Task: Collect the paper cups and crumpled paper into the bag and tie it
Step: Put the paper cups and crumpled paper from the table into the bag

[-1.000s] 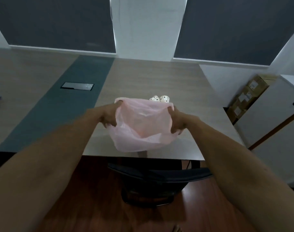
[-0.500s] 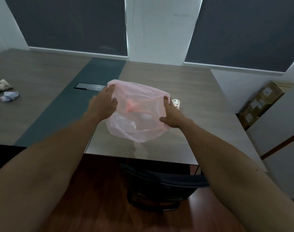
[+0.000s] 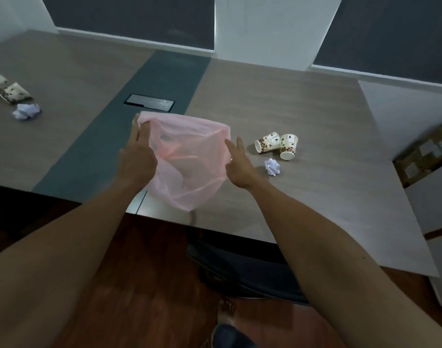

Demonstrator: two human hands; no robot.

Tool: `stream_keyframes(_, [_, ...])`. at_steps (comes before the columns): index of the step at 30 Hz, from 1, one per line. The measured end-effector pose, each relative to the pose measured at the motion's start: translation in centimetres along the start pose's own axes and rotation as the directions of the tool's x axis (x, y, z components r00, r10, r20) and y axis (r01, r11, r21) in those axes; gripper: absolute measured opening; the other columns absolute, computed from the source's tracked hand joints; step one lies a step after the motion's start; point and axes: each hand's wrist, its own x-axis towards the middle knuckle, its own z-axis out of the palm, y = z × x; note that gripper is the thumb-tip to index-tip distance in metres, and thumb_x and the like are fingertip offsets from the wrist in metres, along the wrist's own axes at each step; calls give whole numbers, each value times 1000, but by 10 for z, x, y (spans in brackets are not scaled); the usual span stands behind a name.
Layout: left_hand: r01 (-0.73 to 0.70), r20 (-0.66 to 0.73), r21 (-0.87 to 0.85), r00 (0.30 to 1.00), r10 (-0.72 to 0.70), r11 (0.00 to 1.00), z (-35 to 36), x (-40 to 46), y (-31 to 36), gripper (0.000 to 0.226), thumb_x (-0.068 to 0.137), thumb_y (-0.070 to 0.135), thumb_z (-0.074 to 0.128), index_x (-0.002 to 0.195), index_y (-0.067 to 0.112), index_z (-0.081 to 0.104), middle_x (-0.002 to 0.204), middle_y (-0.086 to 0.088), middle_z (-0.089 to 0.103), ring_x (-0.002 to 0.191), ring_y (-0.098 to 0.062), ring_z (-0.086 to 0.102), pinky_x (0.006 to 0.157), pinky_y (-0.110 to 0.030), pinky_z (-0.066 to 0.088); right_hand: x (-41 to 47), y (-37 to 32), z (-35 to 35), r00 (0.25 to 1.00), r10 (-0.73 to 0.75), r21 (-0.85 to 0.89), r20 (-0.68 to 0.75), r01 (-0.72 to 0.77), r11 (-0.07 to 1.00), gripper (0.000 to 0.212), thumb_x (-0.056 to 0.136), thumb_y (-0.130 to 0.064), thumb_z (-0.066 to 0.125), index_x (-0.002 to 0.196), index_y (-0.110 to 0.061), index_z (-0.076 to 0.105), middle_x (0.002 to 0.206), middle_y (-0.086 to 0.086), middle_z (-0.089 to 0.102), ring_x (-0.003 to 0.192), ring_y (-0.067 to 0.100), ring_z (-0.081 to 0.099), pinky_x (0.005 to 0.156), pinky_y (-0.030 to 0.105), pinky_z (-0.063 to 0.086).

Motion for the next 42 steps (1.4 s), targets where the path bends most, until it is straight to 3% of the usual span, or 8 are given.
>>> stream_keyframes(5, [98, 47, -15, 994, -97, 995, 35, 7, -4, 67, 90, -3, 46, 153, 15, 31, 168, -4, 18, 112, -47, 57, 86, -49, 47, 36, 36, 11, 965, 191, 139, -178, -167, 976, 60, 82, -3, 49, 139, -17, 38, 125, 15, 56, 107, 30, 57, 94, 40, 48])
stream_keyframes(14, [15, -5, -83, 1000, -16, 996, 91, 32, -5, 58, 92, 11, 52, 148, 12, 36, 161, -14, 31, 114, -43, 54, 85, -45, 48, 103, 114, 17, 980, 178, -335, 93, -138, 932, 86, 91, -6, 61, 161, -35, 21, 168, 17, -7, 149, 46, 14, 116, 53, 31])
stream_keyframes(18, [-20, 10, -139, 1000, 21, 990, 98, 44, -2, 63, 91, 4, 49, 153, 10, 35, 160, -17, 32, 123, -41, 51, 97, -42, 46, 117, 130, 35, 986, 139, -408, 89, -91, 909, 51, 97, -17, 56, 145, -31, 46, 155, 18, 22, 130, 49, 43, 104, 51, 43])
stream_keyframes(24, [-21, 101, -250, 994, 48, 968, 106, 73, 8, 69, 89, 1, 45, 156, 10, 32, 161, -15, 33, 137, -36, 43, 106, -34, 39, 106, 99, 20, 833, 302, 250, -463, -205, 946, 47, 101, -12, 50, 147, -14, 40, 143, 22, 39, 120, 31, 49, 92, 28, 37])
stream_keyframes(27, [5, 153, -327, 987, 47, 945, 113, 86, 22, 69, 91, 1, 44, 158, 12, 29, 161, -11, 33, 138, -29, 42, 104, -21, 31, 90, 75, 10, 767, 32, 109, -641, 49, 993, 47, 103, -17, 51, 146, -5, 39, 139, 19, 46, 121, 25, 47, 98, 24, 36])
stream_keyframes(31, [1, 188, -403, 979, 82, 915, 122, 97, 39, 68, 92, 4, 44, 158, 13, 29, 161, -9, 35, 143, -27, 39, 112, -26, 32, 69, 67, 22, 867, -260, -95, -425, 243, 965, 49, 104, -29, 52, 147, -10, 37, 142, 15, 49, 119, 29, 54, 98, 43, 48])
stream_keyframes(34, [-70, 166, -389, 975, 144, 919, 125, 105, 45, 65, 94, 8, 45, 157, 13, 31, 157, -11, 42, 136, -31, 47, 112, -38, 40, 56, 81, 36, 973, -174, -242, -151, 134, 961, 63, 104, -46, 43, 159, -25, 21, 161, 5, 35, 142, 28, 41, 111, 50, 39])
stream_keyframes(42, [-422, 112, 60, 904, 414, 905, 127, 112, 14, 30, 96, 20, 53, 127, 23, 52, 150, -7, 41, 100, -40, 62, 69, -51, 58, 58, 144, 12, 722, 173, -193, -670, -394, 899, 43, 85, -7, 57, 127, -5, 54, 122, 23, 55, 107, 45, 53, 86, 50, 42])
